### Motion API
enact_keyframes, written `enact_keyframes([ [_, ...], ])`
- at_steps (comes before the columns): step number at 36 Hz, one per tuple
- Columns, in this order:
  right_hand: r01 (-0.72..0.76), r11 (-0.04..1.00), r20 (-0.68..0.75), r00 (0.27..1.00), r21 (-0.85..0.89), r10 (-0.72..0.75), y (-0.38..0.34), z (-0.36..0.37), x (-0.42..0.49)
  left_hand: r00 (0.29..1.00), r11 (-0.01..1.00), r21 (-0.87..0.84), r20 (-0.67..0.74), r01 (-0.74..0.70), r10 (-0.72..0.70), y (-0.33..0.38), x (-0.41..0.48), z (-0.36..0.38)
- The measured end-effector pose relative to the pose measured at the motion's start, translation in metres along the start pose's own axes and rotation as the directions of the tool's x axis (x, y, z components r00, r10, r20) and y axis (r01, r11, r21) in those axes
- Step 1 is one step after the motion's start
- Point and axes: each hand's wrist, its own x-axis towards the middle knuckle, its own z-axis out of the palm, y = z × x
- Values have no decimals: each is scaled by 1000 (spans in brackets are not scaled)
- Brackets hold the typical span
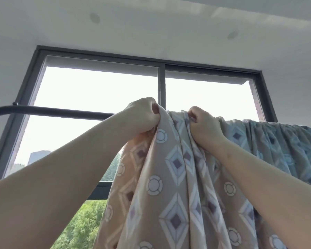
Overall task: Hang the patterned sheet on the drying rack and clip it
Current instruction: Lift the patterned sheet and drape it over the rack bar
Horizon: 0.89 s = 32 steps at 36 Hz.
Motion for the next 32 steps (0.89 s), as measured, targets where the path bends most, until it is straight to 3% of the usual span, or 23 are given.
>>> enact_keyframes([
  [4,14,999,-8,1000,30,-14,-1,1,-2,997,971,-231,-31,56,-65,6,5,8],
  [8,41,999,4,999,23,-41,2,-1,0,985,922,-348,41,170,-166,12,11,6],
  [17,-180,970,-87,982,-166,167,60,-34,5,931,912,-280,-123,299,-343,-16,28,-37],
  [21,-288,907,-92,958,-306,273,55,-36,10,939,934,-233,-152,271,-310,-24,32,-34],
  [24,-191,898,-153,978,-397,140,30,-24,10,960,950,-217,-119,224,-254,-25,33,-23],
  [27,51,973,22,999,-224,-47,6,-7,12,966,949,-245,-112,200,-232,-27,34,-19],
  [29,40,998,161,987,-53,-31,1,0,12,966,944,-273,-126,184,-225,-27,33,-18],
  [32,10,1000,63,998,-21,-8,8,-1,17,969,938,-298,-113,176,-218,-30,32,-18],
])
